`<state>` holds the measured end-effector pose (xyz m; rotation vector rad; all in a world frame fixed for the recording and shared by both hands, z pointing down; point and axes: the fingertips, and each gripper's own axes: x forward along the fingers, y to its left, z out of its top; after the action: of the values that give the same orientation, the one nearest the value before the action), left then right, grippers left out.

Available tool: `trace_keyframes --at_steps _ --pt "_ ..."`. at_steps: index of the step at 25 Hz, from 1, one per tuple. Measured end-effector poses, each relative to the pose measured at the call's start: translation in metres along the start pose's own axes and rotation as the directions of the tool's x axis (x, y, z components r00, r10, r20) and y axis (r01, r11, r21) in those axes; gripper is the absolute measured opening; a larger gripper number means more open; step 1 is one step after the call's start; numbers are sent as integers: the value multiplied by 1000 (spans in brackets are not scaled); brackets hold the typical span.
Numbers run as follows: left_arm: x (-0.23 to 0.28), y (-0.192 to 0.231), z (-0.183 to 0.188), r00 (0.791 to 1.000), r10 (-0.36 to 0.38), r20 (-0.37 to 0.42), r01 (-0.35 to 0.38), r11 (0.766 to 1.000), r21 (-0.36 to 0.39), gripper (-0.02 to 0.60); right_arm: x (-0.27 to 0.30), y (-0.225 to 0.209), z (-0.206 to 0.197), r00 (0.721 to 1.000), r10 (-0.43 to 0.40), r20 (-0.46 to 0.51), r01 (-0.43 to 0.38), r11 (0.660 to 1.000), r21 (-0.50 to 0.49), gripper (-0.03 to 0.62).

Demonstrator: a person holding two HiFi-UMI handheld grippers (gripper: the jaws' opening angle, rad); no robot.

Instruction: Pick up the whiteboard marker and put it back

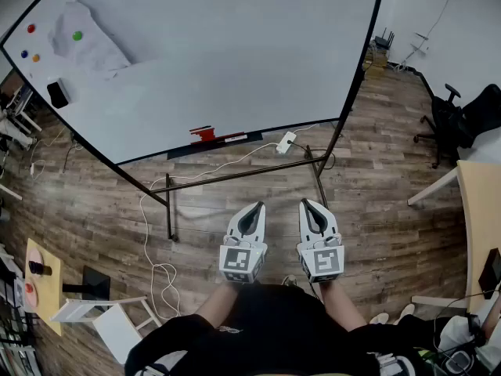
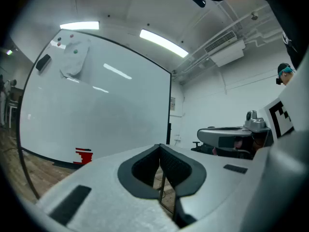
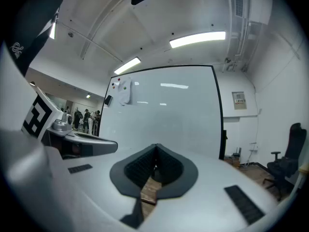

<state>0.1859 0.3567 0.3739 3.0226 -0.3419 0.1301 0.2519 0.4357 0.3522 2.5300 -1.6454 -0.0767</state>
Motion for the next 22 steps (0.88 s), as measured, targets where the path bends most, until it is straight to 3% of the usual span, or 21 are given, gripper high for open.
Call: trace_keyframes --at_steps 4,13,18,22 --pt "9 -20 -10 999 -8 -32 10 999 41 7 -10 -11 -7 1000 6 -23 -6 1000 28 3" --pt "33 -47 -38 997 23 -80 -21 1000 23 6 -14 -40 -39 997 56 -56 -51 995 89 3" --pt "49 -30 -47 994 43 -96 -42 999 13 6 13 -46 -61 991 80 -107 -69 993 99 3" --pt "72 11 -48 993 74 -97 -74 997 3 6 60 -43 -64 990 99 -100 -91 992 82 3"
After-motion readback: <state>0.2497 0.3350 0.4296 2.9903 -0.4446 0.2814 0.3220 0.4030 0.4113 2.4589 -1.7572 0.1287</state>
